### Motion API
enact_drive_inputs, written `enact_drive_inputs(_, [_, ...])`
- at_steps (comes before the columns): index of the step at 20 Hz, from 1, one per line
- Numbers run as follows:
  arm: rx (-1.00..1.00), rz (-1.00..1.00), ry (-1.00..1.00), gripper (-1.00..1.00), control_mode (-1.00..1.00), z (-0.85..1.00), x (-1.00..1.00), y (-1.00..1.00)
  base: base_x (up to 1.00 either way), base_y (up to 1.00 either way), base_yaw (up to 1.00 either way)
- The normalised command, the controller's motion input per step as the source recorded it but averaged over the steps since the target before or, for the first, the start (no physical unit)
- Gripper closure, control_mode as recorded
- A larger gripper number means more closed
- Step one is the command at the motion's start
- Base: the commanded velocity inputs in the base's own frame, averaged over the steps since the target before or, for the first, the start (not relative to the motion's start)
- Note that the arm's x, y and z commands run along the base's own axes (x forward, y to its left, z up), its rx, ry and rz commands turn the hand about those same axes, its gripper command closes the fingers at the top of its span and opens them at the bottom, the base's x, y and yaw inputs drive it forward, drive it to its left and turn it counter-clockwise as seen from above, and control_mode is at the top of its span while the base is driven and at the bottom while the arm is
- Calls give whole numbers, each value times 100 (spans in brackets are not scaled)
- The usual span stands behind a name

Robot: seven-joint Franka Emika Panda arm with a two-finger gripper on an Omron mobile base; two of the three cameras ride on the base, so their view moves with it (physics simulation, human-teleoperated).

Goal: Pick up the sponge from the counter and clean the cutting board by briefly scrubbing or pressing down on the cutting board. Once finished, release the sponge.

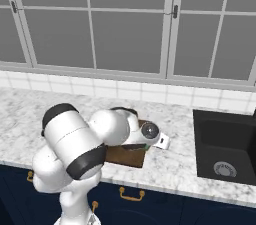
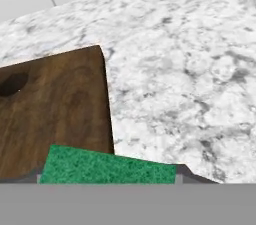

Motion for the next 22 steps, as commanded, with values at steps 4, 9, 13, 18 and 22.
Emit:
enact_drive_inputs(4, [-5,0,-12,100,-100,-46,55,30,0,0,0])
enact_drive_inputs(9, [-13,-1,-8,100,-100,-56,60,64,0,0,0])
enact_drive_inputs(13, [-8,0,-10,100,-100,-42,56,45,0,0,0])
enact_drive_inputs(18, [-2,-1,-4,100,-100,-22,53,35,0,0,0])
enact_drive_inputs(22, [-3,-1,1,100,-100,-9,34,42,0,0,0])
